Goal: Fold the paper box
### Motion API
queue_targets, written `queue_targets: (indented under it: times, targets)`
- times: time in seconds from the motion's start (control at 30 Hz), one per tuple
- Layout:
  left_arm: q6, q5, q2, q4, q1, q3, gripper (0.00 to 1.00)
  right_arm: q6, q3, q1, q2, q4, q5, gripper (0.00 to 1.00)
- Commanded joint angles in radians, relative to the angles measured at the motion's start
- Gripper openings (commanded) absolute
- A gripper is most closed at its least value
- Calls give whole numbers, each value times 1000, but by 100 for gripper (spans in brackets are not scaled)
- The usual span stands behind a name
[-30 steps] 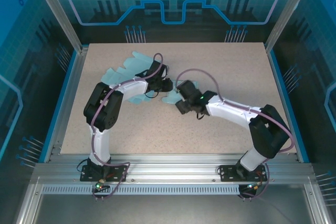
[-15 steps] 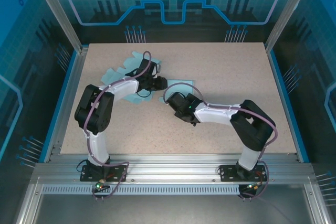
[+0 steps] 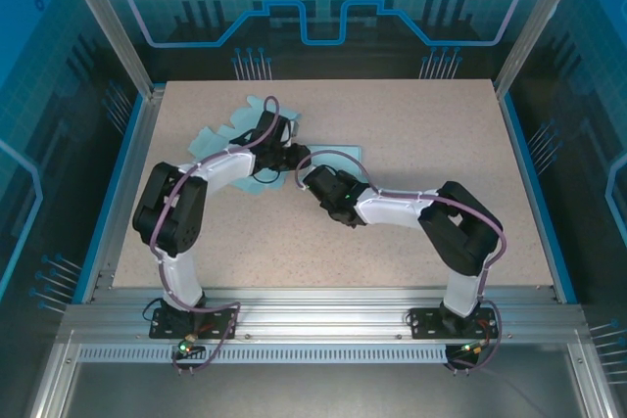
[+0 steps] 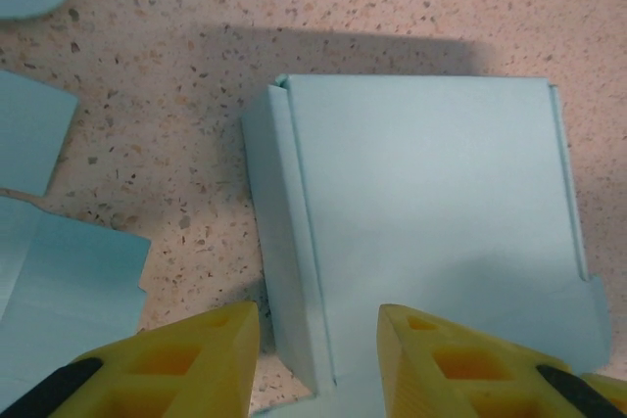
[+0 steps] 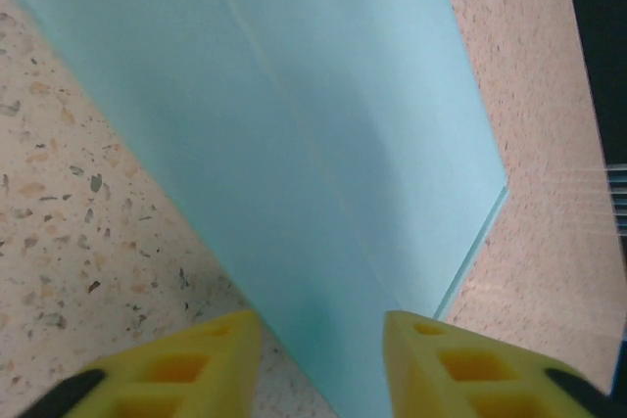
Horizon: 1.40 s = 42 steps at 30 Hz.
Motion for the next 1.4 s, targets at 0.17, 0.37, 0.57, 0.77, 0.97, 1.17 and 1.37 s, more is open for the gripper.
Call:
queue_targets:
  times: [0.17, 0.37, 0.57, 0.77, 0.97, 1.17, 1.37]
  targets:
    - [13, -52, -126, -33, 13, -38, 38, -69, 42, -9, 32, 16, -20, 10]
    - [23, -88, -209, -43, 27, -70, 39, -101, 58, -13, 18, 11, -13, 0]
    - [41, -135, -278, -55, 38, -107, 39, -118, 62, -12, -1, 17, -22, 0]
    - [38, -141, -307, -54, 56, -141, 40, -128, 5, -4, -24, 29, -84, 55]
    - [37, -137, -307, -55, 63, -142, 44, -108, -48, -6, -31, 74, -62, 83]
    - [37, -140, -306, -48, 66, -137, 44, -140, -16, -32, 67, 165, 38, 85]
    - [37, -141, -307, -48, 68, -139, 45, -172, 10, -51, 131, 250, 66, 81]
